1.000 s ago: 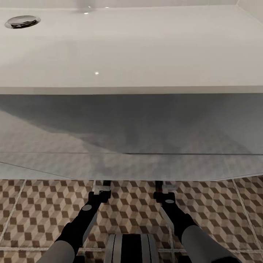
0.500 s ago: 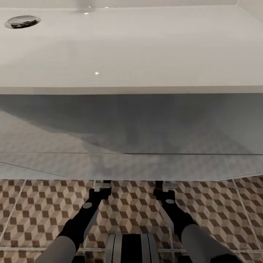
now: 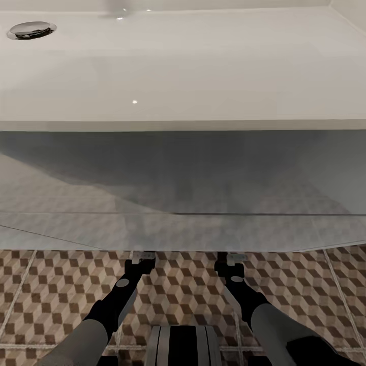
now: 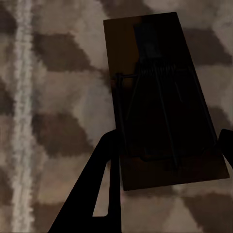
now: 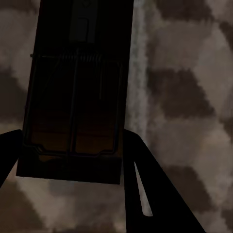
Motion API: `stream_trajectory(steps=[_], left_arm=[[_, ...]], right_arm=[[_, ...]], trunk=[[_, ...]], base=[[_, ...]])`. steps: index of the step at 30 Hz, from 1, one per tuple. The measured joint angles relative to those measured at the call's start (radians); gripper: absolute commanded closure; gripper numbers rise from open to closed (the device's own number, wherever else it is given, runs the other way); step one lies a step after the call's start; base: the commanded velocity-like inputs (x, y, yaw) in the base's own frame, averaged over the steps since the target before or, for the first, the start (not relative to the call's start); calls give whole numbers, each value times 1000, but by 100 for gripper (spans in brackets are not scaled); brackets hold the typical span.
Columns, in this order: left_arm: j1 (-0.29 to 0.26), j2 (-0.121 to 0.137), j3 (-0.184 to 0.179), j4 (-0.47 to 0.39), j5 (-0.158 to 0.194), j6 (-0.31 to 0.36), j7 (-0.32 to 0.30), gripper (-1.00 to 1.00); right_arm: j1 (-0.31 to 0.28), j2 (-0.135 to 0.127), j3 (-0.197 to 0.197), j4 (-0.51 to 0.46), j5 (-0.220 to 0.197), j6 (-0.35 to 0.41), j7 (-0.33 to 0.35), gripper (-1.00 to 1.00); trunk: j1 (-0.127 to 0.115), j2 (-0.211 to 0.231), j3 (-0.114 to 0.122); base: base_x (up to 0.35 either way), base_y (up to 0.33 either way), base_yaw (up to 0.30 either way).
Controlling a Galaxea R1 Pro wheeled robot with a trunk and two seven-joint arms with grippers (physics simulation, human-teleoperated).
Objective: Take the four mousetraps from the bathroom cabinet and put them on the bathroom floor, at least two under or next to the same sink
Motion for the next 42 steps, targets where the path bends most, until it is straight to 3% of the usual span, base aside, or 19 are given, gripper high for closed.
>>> stream_trajectory(steps=[29, 36, 42], left_arm=[[-3, 3, -1, 38, -5, -9, 0, 100], [-4, 3, -1, 38, -6, -9, 0, 100], [-5, 3, -1, 38, -6, -9, 0, 100]], right_arm=[[-47, 13, 1, 19, -2, -7, 6, 100], [-50, 15, 1, 22, -3, -7, 37, 100], [-85, 26, 1, 80, -6, -23, 49, 100]], trunk=[[0, 0, 0], [0, 0, 0], [0, 0, 0]], base=[[0, 0, 0], [0, 0, 0], [0, 0, 0]])
